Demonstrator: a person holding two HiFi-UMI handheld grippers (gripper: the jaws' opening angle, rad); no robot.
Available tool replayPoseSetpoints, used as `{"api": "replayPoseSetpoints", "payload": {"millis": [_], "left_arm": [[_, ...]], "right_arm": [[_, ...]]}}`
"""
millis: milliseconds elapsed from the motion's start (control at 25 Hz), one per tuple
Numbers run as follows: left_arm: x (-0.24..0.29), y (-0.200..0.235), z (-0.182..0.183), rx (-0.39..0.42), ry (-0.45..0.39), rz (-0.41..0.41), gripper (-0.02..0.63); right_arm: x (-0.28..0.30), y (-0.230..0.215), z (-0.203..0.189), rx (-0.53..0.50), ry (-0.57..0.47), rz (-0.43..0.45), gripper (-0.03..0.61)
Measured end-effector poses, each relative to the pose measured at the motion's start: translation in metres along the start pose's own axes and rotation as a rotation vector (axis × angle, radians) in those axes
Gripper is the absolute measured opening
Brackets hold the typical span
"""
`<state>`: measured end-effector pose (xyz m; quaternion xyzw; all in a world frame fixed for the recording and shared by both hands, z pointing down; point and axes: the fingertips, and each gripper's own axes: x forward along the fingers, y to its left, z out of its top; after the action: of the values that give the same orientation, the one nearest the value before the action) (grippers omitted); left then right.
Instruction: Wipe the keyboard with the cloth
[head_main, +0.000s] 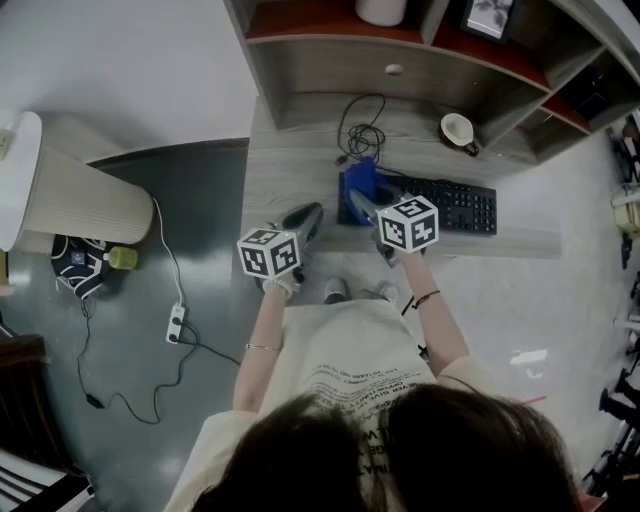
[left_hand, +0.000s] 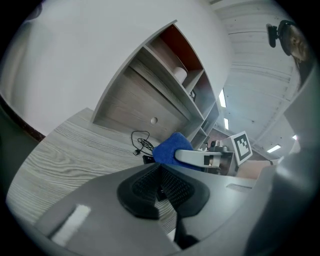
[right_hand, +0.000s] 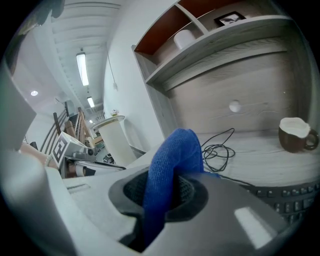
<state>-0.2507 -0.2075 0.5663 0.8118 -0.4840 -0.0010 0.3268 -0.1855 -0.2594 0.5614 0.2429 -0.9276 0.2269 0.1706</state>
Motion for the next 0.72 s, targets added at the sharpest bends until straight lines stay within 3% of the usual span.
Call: {"api": "replayPoseSetpoints", "payload": {"millis": [720], "left_arm": [[-0.018, 0.007, 0.007, 0.041, -0.046, 0.106, -0.003]], "right_arm": [[0.015, 0.031, 0.0, 0.013, -0.026, 0.075, 0.051]]}}
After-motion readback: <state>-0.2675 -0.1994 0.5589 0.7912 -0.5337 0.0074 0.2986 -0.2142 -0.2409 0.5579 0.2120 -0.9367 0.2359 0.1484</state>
